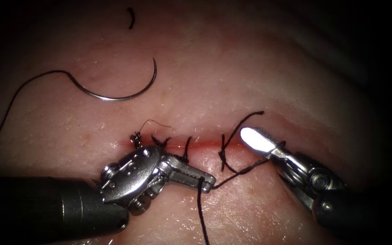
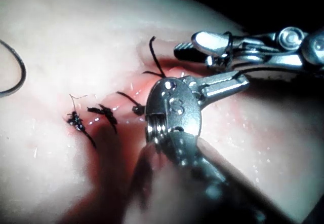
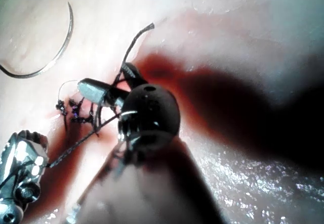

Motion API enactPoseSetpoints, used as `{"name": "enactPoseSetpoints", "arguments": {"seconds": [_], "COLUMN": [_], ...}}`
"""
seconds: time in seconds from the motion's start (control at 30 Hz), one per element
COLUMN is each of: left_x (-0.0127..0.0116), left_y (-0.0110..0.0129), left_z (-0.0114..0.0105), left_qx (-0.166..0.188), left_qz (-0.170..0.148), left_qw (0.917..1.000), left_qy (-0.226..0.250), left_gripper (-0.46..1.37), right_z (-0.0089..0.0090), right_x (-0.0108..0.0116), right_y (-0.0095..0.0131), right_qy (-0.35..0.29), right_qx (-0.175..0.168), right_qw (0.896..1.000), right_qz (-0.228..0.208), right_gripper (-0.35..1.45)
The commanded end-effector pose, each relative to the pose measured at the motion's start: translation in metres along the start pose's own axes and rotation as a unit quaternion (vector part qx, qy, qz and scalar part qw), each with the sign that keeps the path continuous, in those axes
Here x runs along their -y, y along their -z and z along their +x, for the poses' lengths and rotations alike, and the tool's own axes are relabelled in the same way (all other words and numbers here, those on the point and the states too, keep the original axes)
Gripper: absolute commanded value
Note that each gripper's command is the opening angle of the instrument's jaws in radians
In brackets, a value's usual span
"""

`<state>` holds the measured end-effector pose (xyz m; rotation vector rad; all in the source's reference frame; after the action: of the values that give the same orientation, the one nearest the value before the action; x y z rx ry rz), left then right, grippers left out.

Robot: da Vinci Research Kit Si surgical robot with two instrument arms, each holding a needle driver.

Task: Wound Closure
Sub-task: Grasp the tail end of the suture with the right jaws

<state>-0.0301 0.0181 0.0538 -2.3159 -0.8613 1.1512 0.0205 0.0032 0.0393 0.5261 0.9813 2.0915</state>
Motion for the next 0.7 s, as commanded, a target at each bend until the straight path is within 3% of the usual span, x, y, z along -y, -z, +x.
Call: {"name": "enactPoseSetpoints", "arguments": {"seconds": [0.03,0.37,0.7], "left_x": [0.0000,-0.0001,-0.0001], "left_y": [-0.0001,0.0000,0.0000], "left_z": [-0.0002,-0.0003,-0.0003], "left_qx": [0.002,0.002,0.002], "left_qz": [-0.001,-0.001,-0.001], "left_qw": [1.0000,1.0000,1.0000], "left_qy": [-0.001,-0.001,-0.001], "left_gripper": [-0.35,-0.35,-0.35], "right_z": [0.0006,0.0031,0.0020], "right_x": [-0.0005,-0.0015,-0.0033], "right_y": [-0.0008,-0.0034,-0.0042], "right_qy": [0.004,0.034,0.068], "right_qx": [0.003,0.008,0.034], "right_qw": [1.000,0.998,0.992], "right_qz": [-0.012,-0.052,-0.096], "right_gripper": [1.22,1.21,1.19]}}
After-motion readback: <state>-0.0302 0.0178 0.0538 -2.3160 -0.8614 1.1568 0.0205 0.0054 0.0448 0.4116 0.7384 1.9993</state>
